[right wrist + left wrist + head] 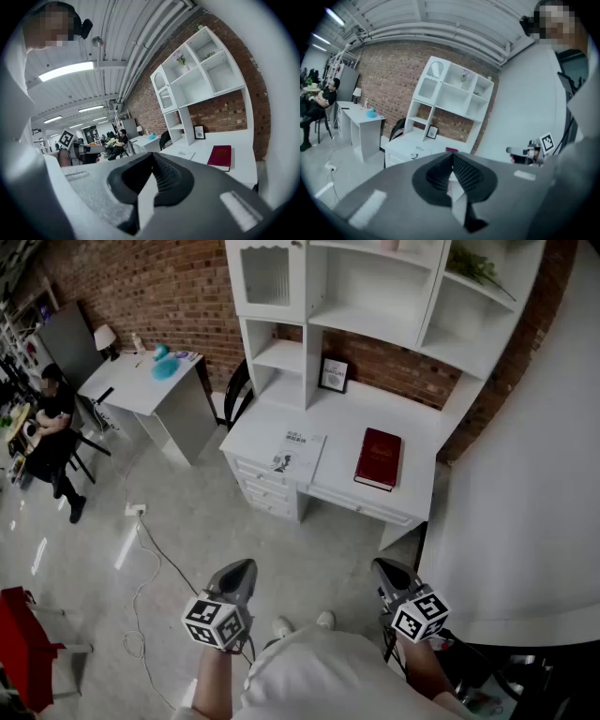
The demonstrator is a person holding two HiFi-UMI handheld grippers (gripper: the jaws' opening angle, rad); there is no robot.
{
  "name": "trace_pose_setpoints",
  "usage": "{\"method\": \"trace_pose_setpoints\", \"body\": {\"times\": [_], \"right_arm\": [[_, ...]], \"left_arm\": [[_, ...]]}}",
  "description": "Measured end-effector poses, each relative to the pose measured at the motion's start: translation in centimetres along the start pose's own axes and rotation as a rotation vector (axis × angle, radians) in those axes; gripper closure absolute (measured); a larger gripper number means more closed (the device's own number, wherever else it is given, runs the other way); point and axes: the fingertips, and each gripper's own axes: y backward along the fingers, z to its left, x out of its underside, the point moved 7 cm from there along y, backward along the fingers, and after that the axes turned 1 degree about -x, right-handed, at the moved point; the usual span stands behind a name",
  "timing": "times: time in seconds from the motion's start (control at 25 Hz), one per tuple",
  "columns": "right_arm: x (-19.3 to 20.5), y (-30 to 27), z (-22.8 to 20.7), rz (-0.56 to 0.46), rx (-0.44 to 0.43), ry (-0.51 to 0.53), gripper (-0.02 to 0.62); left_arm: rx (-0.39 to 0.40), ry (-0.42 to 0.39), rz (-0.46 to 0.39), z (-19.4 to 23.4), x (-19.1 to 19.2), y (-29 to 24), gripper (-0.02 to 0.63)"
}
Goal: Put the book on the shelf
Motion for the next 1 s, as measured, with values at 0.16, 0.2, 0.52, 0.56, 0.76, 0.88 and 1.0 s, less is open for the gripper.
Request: {"method": "trace_pose_setpoints", "body": {"times": [0.16, 0.2, 0.52, 0.56, 0.76, 0.88, 1.0], "right_arm": [[-0.3, -0.3, -0.3, 0.001, -0.015, 0.011, 0.594], [-0.4, -0.4, -0.5, 0.002, -0.018, 0.012, 0.595], [-0.4, -0.2, -2.0, 0.018, -0.042, 0.002, 0.594], [-0.5, -0.1, -2.2, 0.021, -0.045, 0.004, 0.594], [-0.2, 0.5, -3.8, 0.046, -0.059, 0.023, 0.594], [0.2, 1.0, -4.7, 0.062, -0.072, 0.030, 0.594], [0.8, 1.2, -5.4, 0.069, -0.088, 0.036, 0.594]], "left_arm": [[-0.009, 0.002, 0.000, 0.1, 0.0, -0.3, 0.598], [-0.012, 0.002, 0.000, 0.0, 0.0, -0.4, 0.598], [-0.028, -0.001, 0.012, -1.0, 0.2, -1.2, 0.598], [-0.031, -0.002, 0.015, -1.2, 0.2, -1.3, 0.598], [-0.045, -0.016, 0.019, -2.3, 0.4, -1.9, 0.598], [-0.055, -0.017, 0.002, -2.7, 0.6, -2.0, 0.598], [-0.066, -0.016, -0.011, -2.8, 1.0, -2.2, 0.598]]}}
